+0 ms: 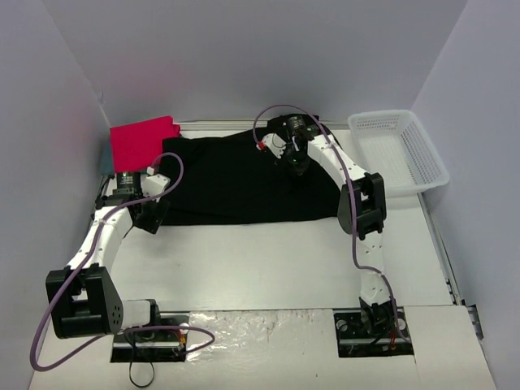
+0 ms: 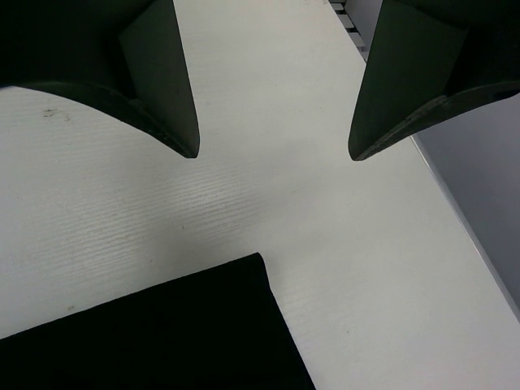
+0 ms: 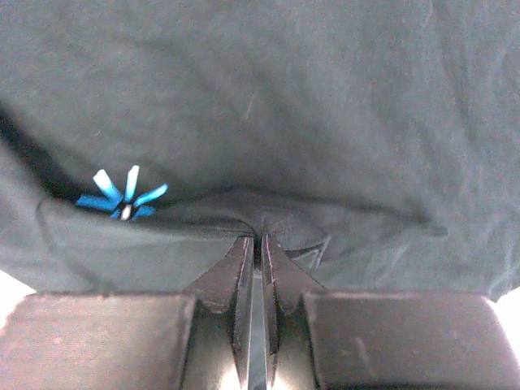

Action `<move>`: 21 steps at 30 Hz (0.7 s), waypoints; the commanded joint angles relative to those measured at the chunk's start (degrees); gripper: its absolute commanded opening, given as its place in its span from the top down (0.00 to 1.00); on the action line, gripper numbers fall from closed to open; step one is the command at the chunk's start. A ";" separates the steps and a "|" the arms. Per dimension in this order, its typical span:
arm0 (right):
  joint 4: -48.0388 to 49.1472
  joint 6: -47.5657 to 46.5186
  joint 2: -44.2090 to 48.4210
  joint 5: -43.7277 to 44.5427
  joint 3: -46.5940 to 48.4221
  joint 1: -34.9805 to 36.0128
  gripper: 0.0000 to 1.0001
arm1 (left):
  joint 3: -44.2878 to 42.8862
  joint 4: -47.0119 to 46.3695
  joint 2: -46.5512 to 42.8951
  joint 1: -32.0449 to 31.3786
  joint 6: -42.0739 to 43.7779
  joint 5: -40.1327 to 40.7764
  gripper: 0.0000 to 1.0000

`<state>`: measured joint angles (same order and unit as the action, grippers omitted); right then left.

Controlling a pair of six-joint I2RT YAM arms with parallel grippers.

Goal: Fold and stack the t-shirts
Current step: Fold the flattened tshirt in 1/3 of the way

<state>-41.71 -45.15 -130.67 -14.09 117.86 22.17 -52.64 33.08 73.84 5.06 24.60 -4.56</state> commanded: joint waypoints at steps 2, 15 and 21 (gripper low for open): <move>-2.49 -0.64 -5.55 1.16 6.39 0.68 1.00 | -0.18 -0.21 -0.28 0.48 -0.87 1.22 0.27; 0.49 -1.88 -5.58 0.55 7.48 3.31 0.70 | -0.09 -0.12 0.07 0.48 -0.70 1.74 0.27; 8.48 1.55 4.01 3.09 -0.52 3.49 0.64 | 0.17 -0.21 -0.63 0.48 -0.17 1.31 0.27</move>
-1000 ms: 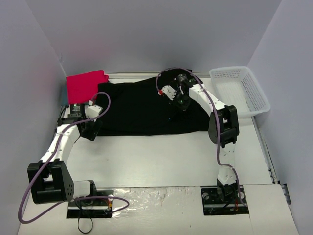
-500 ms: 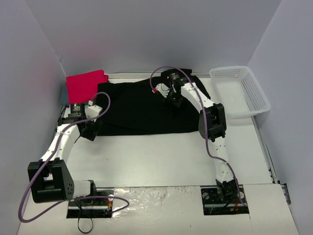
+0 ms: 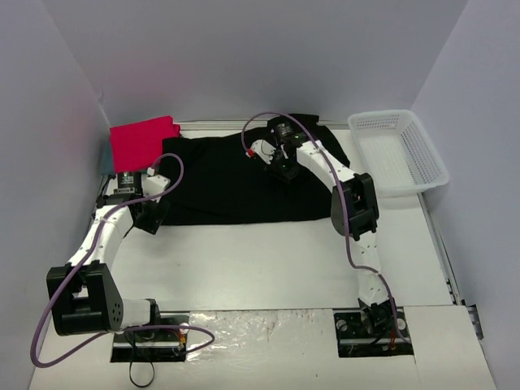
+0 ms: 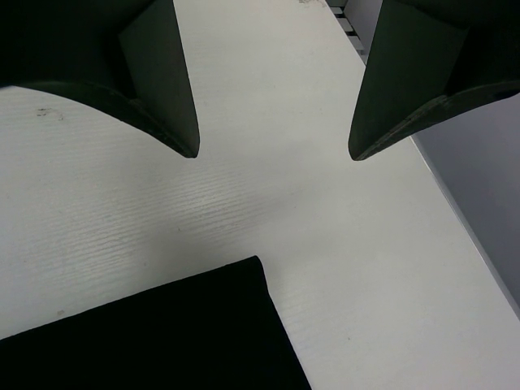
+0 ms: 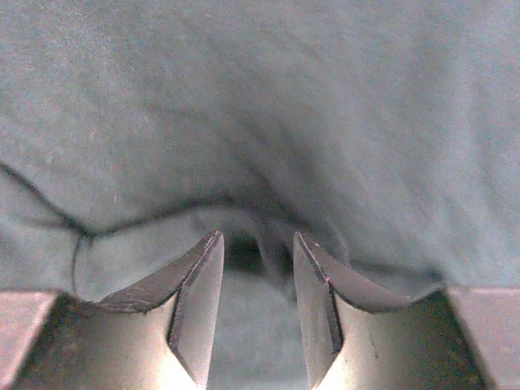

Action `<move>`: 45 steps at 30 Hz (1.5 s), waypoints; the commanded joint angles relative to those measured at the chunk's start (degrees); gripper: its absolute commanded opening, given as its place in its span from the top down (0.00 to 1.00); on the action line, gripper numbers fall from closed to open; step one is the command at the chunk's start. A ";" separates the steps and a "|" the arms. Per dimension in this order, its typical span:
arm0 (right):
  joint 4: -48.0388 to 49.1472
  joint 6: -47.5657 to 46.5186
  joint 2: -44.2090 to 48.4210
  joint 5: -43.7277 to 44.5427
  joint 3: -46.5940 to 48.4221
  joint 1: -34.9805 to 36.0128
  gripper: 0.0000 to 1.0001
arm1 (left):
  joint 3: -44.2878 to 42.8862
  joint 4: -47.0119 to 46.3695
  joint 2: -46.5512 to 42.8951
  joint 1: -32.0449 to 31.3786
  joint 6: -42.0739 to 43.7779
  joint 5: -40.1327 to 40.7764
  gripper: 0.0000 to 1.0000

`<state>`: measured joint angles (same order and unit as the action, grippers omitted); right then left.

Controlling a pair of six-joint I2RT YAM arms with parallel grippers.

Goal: Fold and stack the t-shirts
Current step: Fold the flattened tshirt in 1/3 of the way

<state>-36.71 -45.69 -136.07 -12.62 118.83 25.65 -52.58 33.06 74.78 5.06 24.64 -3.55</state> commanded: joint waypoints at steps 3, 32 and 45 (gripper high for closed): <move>5.41 3.15 14.58 4.44 -5.70 0.01 0.62 | -0.33 0.16 -1.57 0.48 0.84 -0.40 0.27; 6.48 10.71 44.05 4.80 -49.30 -13.43 0.55 | -0.68 -8.88 14.51 -2.60 20.53 -1.46 0.63; 6.21 12.21 41.41 4.62 -49.83 -13.52 0.55 | -3.85 -10.38 20.49 -1.63 21.67 -2.86 0.59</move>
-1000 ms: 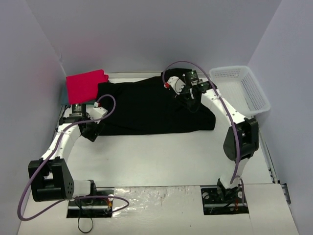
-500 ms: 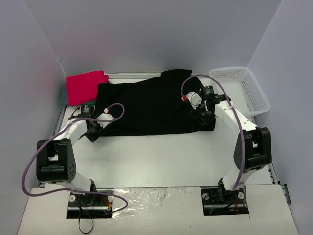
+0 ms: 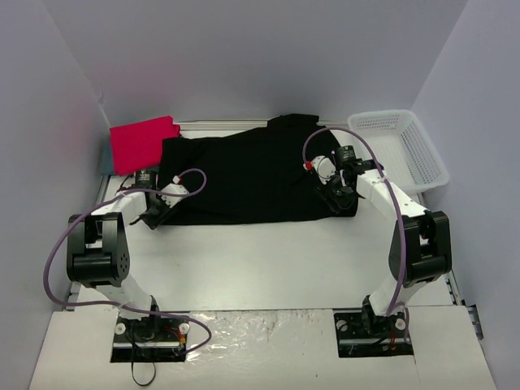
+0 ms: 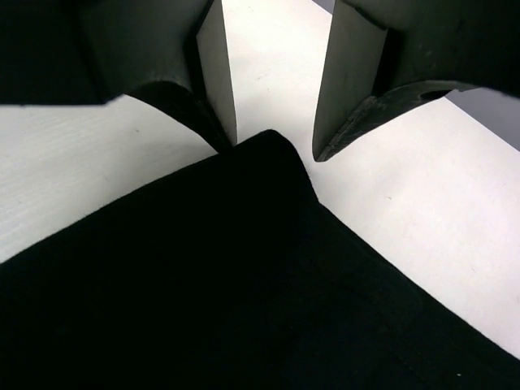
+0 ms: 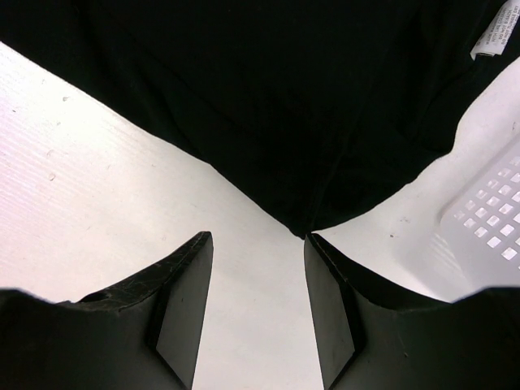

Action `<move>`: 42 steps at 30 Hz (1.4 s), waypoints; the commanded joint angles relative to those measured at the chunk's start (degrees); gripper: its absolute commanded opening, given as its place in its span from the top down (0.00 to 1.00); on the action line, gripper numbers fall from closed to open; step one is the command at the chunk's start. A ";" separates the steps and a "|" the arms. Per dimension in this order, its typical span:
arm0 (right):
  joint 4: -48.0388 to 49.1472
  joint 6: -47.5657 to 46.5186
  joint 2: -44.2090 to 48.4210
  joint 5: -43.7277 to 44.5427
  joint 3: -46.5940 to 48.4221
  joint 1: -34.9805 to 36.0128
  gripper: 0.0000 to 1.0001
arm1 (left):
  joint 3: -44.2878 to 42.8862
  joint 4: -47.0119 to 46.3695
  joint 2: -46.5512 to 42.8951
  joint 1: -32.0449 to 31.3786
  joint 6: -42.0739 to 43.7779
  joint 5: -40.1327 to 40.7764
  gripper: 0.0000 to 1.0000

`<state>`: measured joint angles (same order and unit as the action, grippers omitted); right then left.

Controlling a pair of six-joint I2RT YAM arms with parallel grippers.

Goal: Fold and stack the t-shirts
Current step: Fold the flattened tshirt in 1/3 of the way

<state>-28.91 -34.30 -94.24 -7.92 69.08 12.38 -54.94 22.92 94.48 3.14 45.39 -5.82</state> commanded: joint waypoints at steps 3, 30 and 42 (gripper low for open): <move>-1.59 0.73 -0.51 -0.07 -0.17 -0.52 0.55 | -1.40 -0.07 0.80 0.38 1.37 -1.38 0.58; -2.38 -1.11 -9.38 -1.48 -1.85 -6.66 0.57 | -2.19 11.01 -4.83 0.55 3.22 -8.06 0.98; -2.47 -3.49 -14.66 -1.92 1.50 -10.98 0.52 | -2.37 12.68 -6.15 0.99 3.31 -8.06 0.98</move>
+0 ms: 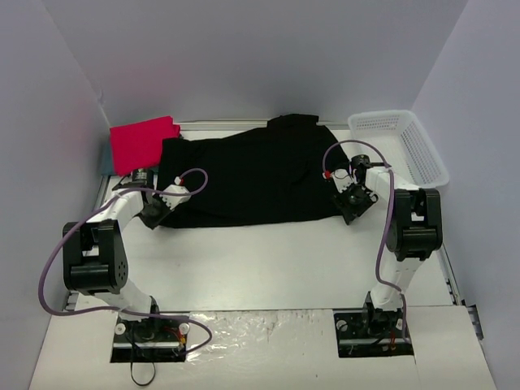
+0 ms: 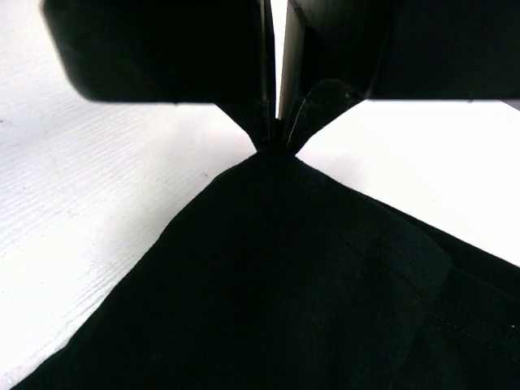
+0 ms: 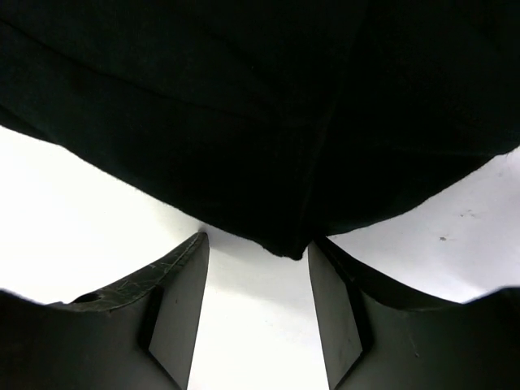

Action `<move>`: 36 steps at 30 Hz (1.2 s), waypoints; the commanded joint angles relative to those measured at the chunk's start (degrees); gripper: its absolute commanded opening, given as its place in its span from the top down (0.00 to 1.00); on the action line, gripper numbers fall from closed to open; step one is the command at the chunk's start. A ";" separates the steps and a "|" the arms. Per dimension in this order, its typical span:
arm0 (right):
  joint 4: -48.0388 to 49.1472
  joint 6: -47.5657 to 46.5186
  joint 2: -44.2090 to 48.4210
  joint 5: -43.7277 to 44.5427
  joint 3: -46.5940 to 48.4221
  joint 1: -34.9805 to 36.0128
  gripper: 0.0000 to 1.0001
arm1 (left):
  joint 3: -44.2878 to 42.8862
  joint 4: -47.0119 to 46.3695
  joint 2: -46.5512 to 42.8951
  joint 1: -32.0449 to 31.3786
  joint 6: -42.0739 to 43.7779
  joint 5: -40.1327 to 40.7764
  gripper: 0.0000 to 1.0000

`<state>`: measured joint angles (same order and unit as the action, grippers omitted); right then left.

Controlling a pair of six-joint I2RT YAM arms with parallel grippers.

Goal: Fold and stack the t-shirts
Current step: Fold the flattened tshirt in 1/3 of the way

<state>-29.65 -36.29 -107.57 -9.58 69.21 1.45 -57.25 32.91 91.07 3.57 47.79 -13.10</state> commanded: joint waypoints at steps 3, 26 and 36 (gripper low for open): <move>-1.82 -2.03 -0.98 -1.05 1.45 -0.22 0.50 | -0.05 2.78 -3.00 0.56 0.64 -0.70 0.98; -1.90 -4.13 -6.34 -2.54 4.27 -1.19 0.95 | -0.66 3.57 -2.74 0.56 -0.07 -0.70 0.98; -7.61 -7.56 0.85 -3.60 -1.43 -4.44 1.00 | -0.49 6.90 -6.33 0.56 0.37 -3.42 0.98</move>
<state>-30.48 -41.41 -109.25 -14.35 71.48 -2.02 -57.25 35.75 89.19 3.62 47.70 -14.31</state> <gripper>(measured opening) 0.034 0.031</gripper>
